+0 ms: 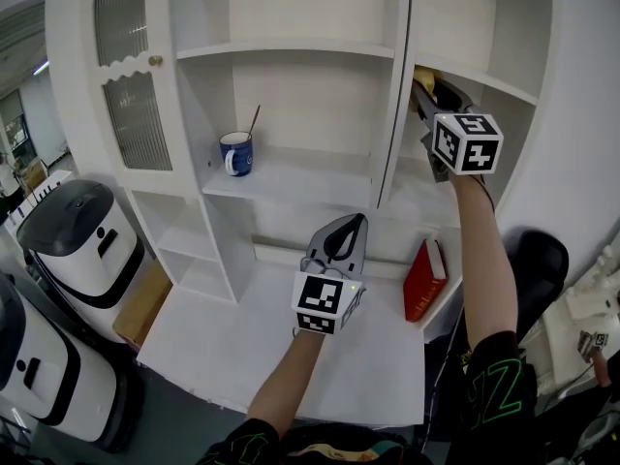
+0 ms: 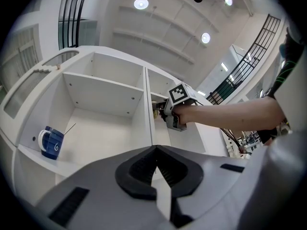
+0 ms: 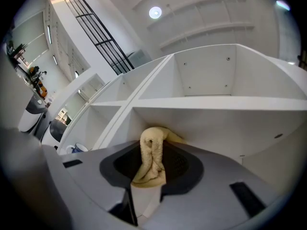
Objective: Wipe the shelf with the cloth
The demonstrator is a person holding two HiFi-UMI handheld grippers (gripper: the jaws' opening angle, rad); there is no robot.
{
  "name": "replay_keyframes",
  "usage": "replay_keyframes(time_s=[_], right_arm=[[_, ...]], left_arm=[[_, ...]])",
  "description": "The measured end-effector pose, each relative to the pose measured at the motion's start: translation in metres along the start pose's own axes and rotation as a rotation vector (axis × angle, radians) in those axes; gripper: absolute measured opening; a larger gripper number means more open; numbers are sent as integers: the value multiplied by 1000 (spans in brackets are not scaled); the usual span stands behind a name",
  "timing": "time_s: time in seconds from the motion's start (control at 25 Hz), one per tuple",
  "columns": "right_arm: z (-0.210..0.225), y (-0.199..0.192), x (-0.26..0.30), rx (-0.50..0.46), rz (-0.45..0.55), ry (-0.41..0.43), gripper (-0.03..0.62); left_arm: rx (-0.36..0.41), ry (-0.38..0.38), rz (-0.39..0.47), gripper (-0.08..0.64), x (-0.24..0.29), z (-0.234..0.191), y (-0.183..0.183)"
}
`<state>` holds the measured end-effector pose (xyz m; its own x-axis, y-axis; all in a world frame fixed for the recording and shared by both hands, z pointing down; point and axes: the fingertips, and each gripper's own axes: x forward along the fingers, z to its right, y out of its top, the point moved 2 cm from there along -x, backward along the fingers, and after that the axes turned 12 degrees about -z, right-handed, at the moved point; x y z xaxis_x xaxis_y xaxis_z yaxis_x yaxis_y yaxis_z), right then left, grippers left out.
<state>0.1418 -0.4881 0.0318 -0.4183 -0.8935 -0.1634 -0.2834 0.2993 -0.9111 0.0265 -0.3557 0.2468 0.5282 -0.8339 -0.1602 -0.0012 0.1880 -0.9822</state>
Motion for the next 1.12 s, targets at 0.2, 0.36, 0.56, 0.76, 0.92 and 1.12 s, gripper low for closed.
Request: replay_keyframes(time_s=[0.2, 0.36, 0.56, 0.76, 0.92, 1.12], right_arm=[[-7, 5, -16, 13, 49, 54, 120], [-14, 10, -34, -8, 94, 103, 120], [-23, 15, -54, -34, 157, 165, 120], [-16, 5, -67, -56, 170, 140, 121], [2, -18, -63, -42, 99, 74, 121], [21, -49, -46, -26, -17, 26, 121]], left_arm=[[-4, -13, -3, 0, -2, 4, -1], [-11, -30, -3, 0, 0, 9, -1], [0, -52, -9, 0, 10, 19, -2], [13, -69, -15, 0, 19, 26, 0], [28, -81, -6, 0, 24, 32, 4], [51, -86, -12, 0, 25, 37, 6]])
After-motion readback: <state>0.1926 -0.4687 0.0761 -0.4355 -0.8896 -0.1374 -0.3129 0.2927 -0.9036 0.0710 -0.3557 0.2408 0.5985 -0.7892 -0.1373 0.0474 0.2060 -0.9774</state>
